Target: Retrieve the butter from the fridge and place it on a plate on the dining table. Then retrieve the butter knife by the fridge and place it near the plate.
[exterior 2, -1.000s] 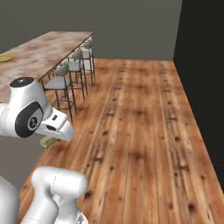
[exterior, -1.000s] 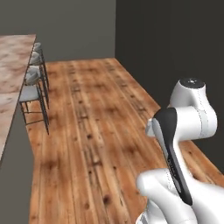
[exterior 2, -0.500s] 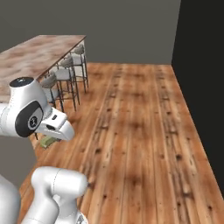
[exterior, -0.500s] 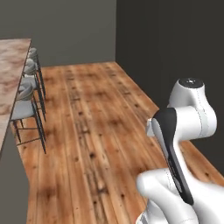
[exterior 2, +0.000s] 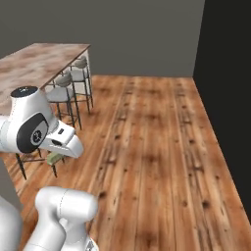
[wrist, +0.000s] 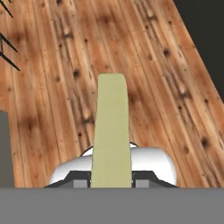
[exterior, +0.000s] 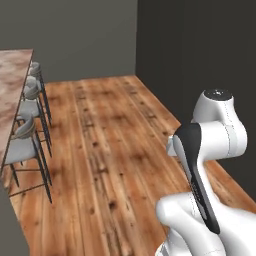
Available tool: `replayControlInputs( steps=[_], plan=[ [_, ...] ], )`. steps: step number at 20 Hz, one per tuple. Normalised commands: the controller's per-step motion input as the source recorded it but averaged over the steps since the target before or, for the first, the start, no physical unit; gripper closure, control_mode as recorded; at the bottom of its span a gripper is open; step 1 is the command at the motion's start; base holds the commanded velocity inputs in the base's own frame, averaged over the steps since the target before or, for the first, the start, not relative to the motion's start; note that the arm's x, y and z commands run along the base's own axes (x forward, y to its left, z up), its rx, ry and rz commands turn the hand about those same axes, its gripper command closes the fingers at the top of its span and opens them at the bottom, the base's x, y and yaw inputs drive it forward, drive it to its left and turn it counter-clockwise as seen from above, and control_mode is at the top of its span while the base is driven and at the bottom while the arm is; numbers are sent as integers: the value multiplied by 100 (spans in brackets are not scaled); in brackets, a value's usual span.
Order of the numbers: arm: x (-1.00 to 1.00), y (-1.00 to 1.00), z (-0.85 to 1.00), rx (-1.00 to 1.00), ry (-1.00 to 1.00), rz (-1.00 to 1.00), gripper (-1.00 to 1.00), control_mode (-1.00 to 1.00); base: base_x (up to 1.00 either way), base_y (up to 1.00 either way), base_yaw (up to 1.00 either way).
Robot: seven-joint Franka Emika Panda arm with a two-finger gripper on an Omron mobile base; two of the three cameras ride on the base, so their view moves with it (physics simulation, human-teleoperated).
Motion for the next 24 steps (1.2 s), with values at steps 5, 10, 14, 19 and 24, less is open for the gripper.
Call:
replayControlInputs(
  steps=[5,10,14,19,24],
  plan=[
    [0,0,0,0,0,0,100,100,100,0,0],
    [0,0,0,0,0,0,100,100,100,0,1],
    [0,0,0,0,0,0,100,100,100,-3,4],
    [0,0,0,0,0,0,100,100,100,-2,7],
    [0,0,0,0,0,0,100,100,100,-1,9]
  ],
)
